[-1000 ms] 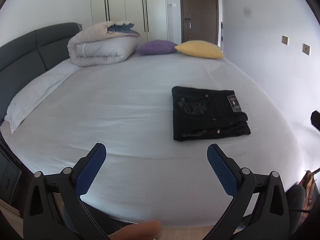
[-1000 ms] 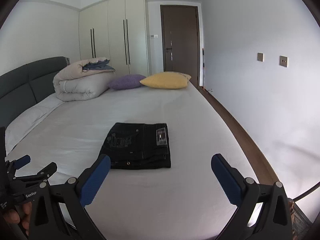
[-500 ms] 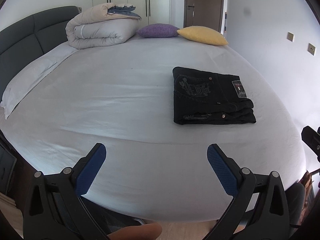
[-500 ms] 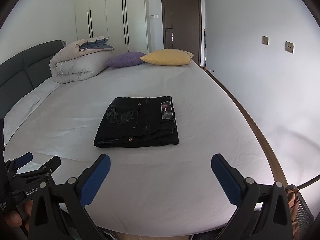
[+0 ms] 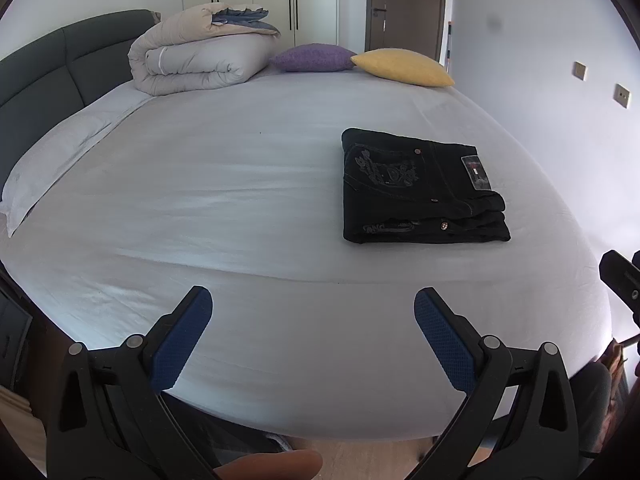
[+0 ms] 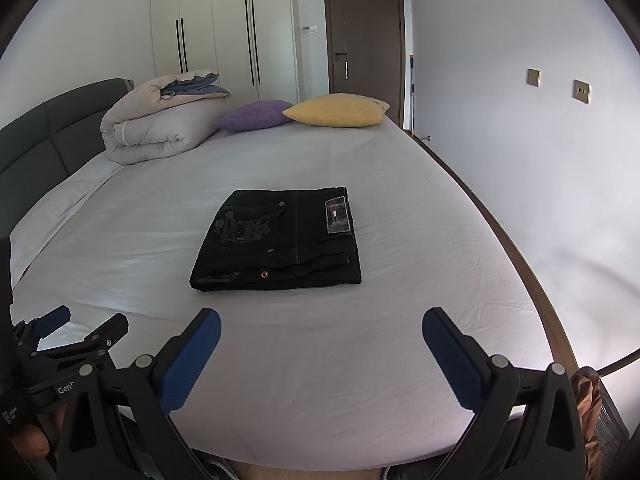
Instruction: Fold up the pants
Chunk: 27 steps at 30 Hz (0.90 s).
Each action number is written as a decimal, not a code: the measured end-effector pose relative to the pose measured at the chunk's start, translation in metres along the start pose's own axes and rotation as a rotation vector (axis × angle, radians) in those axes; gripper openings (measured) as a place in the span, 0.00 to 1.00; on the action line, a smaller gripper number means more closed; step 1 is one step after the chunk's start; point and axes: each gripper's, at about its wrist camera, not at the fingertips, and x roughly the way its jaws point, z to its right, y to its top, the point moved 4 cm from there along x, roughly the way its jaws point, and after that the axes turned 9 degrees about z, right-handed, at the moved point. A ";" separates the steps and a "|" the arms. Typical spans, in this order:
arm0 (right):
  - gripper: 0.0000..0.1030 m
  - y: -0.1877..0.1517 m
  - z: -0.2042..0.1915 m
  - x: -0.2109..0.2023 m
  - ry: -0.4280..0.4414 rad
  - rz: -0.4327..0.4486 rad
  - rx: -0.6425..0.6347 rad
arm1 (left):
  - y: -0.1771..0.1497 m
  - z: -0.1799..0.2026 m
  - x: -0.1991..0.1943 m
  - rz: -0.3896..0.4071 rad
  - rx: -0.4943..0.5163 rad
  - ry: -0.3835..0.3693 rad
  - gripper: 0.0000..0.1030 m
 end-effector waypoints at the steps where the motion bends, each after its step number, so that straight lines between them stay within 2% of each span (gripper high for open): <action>1: 1.00 0.000 0.000 -0.001 0.000 0.000 0.000 | 0.000 0.000 0.000 -0.001 0.001 0.000 1.00; 27: 1.00 -0.004 -0.005 0.000 0.007 -0.011 0.000 | -0.002 0.000 0.000 -0.001 -0.005 -0.005 1.00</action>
